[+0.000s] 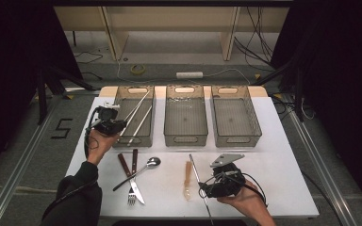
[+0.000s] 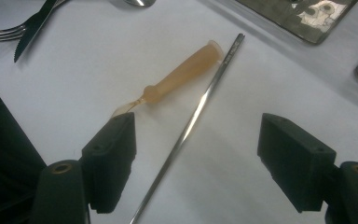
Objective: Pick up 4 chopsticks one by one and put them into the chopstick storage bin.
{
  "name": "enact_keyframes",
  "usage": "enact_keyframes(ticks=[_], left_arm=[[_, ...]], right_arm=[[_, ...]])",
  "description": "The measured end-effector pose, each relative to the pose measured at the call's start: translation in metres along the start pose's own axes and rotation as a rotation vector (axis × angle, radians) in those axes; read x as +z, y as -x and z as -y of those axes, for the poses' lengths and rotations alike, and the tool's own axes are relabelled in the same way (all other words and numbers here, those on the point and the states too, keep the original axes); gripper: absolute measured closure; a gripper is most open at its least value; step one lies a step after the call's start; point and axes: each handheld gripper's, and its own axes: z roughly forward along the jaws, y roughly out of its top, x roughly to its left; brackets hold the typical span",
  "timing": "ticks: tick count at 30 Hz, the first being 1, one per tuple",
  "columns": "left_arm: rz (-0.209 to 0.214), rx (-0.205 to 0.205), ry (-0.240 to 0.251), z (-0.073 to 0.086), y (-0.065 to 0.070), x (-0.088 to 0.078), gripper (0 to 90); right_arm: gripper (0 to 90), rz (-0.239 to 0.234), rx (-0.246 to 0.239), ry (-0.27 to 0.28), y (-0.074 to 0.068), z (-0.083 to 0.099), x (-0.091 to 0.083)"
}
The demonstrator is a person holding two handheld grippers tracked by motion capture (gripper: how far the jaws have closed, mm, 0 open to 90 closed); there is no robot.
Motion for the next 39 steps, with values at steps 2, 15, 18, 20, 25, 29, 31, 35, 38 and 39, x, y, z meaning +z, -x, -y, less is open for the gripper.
enact_keyframes(ticks=[2, 15, 18, 20, 25, 29, 31, 35, 38, 39], left_arm=[[-0.019, 0.011, -0.002, 0.0, 0.001, 0.002, 82.3], [0.041, -0.02, 0.067, 0.0, 0.009, -0.017, 53.0], [0.075, -0.024, 0.095, 0.004, 0.014, -0.028, 44.4], [0.082, -0.004, 0.108, 0.005, 0.018, -0.033, 40.5], [0.108, 0.01, 0.175, 0.014, 0.026, -0.046, 33.4], [0.123, 0.041, 0.189, 0.026, 0.032, -0.054, 29.4], [0.132, 0.042, 0.205, 0.032, 0.035, -0.059, 27.3], [0.163, 0.042, 0.233, 0.046, 0.04, -0.068, 24.6], [0.174, 0.053, 0.247, 0.055, 0.046, -0.073, 23.4], [0.178, 0.055, 0.256, 0.059, 0.048, -0.074, 23.0]], right_arm=[[29.1, 0.0, -0.004, -0.002, 0.0, 0.0, 0.0], [29.2, 0.008, 0.017, -0.001, 0.004, -0.001, -0.002], [29.2, 0.013, 0.023, -0.018, 0.005, -0.002, -0.001], [31.6, 0.016, 0.026, -0.037, 0.006, -0.004, -0.001], [32.5, 0.033, 0.046, -0.107, 0.006, -0.008, 0.003], [33.7, 0.049, 0.035, -0.193, 0.003, -0.012, 0.01], [34.8, 0.045, 0.036, -0.221, 0.002, -0.015, 0.014], [39.9, 0.044, 0.036, -0.26, 0.001, -0.02, 0.022], [43.7, 0.042, 0.033, -0.277, 0.0, -0.024, 0.026], [44.8, 0.037, 0.032, -0.28, 0.001, -0.025, 0.028]])
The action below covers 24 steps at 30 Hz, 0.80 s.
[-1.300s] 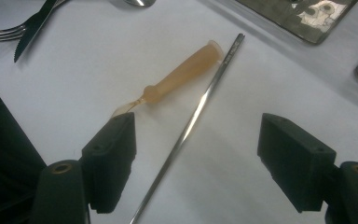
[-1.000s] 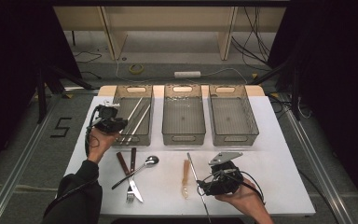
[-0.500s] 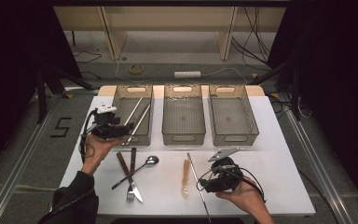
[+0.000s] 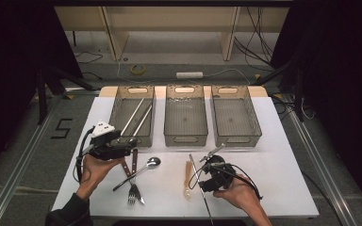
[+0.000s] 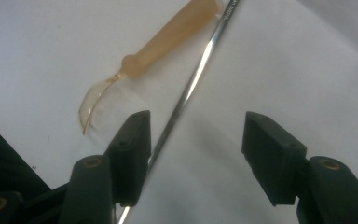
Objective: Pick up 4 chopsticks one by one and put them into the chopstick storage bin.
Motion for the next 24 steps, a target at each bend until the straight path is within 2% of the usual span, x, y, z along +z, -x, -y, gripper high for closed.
enact_keyframes(ticks=[8, 20, 24], left_arm=[[0.039, 0.011, 0.012, 0.014, 0.013, -0.01, 19.8], [0.066, 0.054, -0.007, 0.026, 0.03, -0.016, 17.9], [0.068, 0.053, -0.013, 0.028, 0.032, -0.016, 17.6]], right_arm=[[52.6, -0.015, 0.018, -0.017, 0.003, -0.009, 0.013], [61.5, -0.021, -0.024, -0.084, -0.004, -0.013, 0.025], [63.2, -0.015, -0.03, -0.097, -0.006, -0.013, 0.027]])
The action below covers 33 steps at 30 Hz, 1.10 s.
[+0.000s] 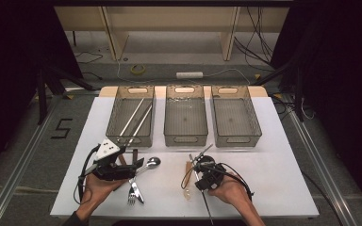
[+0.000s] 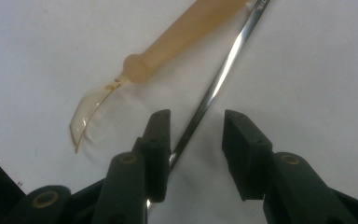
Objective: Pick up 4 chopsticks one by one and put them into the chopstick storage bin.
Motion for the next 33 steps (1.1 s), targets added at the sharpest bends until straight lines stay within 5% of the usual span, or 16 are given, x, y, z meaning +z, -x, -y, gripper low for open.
enact_keyframes(ticks=[33], left_arm=[[0.0, 0.013, -0.004, 0.003, 0.0041, -0.0029, 16.1]], right_arm=[[72.5, 0.03, -0.053, -0.048, -0.0023, -0.0031, 0.0057]])
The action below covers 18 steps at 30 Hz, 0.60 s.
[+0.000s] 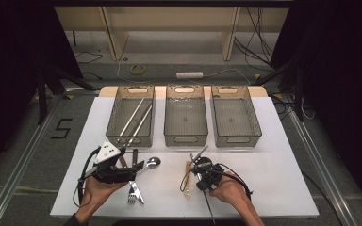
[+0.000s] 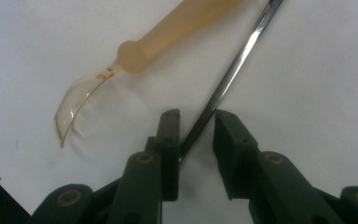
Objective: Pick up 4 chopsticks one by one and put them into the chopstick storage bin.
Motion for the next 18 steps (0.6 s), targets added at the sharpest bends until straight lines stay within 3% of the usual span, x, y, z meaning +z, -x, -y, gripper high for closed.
enact_keyframes(ticks=[18], left_arm=[[0.004, 0.003, -0.006, 0.0, -0.0001, -0.0006, 16.2]], right_arm=[[82.5, 0.004, 0.014, -0.009, 0.0043, -0.0013, -0.0004]])
